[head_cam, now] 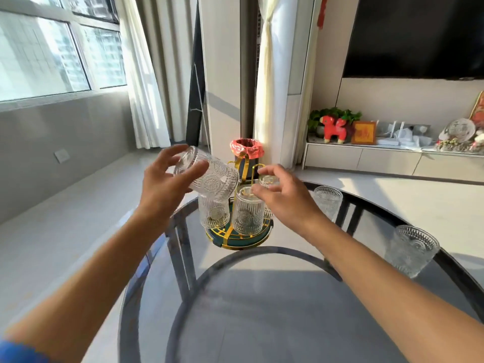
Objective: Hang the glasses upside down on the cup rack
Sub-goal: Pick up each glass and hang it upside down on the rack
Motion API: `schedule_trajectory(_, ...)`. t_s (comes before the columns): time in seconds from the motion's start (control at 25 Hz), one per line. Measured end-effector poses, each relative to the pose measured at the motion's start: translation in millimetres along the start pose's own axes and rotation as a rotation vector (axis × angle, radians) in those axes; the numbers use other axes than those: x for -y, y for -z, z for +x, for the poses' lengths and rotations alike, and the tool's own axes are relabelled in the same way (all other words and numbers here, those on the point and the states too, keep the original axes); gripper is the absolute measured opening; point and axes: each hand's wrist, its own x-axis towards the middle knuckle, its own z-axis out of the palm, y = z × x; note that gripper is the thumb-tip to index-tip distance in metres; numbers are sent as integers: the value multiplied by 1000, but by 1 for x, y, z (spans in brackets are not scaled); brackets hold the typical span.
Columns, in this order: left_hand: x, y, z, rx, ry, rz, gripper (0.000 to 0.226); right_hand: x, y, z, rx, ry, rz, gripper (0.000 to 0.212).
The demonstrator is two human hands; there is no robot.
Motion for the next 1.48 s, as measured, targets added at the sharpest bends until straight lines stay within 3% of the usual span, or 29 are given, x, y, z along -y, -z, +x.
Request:
schedule_trajectory(0.16, 6, 5, 72, -24, -60, 340, 71, 3, -13, 69, 90, 197, -436, 48)
schedule_trajectory(0.32, 23, -10, 110, 9, -38, 432, 73, -11, -36, 98, 235, 167, -692, 55)
schedule_trajectory(0.48, 41, -24, 127, 94, -18, 606, 74, -26, -38, 97, 158, 219, -708, 50)
schedule_trajectory(0.72, 50, -40, 135, 115, 120, 588, 74, -27, -39, 115, 291, 218, -602, 59)
schedule_trajectory(0.92, 53, -56, 136, 278, 201, 800, 49, -36, -38, 105, 194, 291, -634, 65)
schedule_trajectory(1.04, 55, -55, 140, 288, 207, 852, 40, -33, -43, 104, 163, 297, -637, 67)
schedule_trajectory(1.24, 60, -61, 135, 341, 227, 903, 51, -41, -44, 103, 200, 251, -624, 64)
schedule_trajectory(1.36, 44, -67, 124, 201, 113, 802, 61, -37, -36, 99, 232, 218, -454, 61)
schedule_trajectory(1.48, 22, -78, 79, -17, -246, 673, 51, -46, -15, 63, 43, 185, -232, 55)
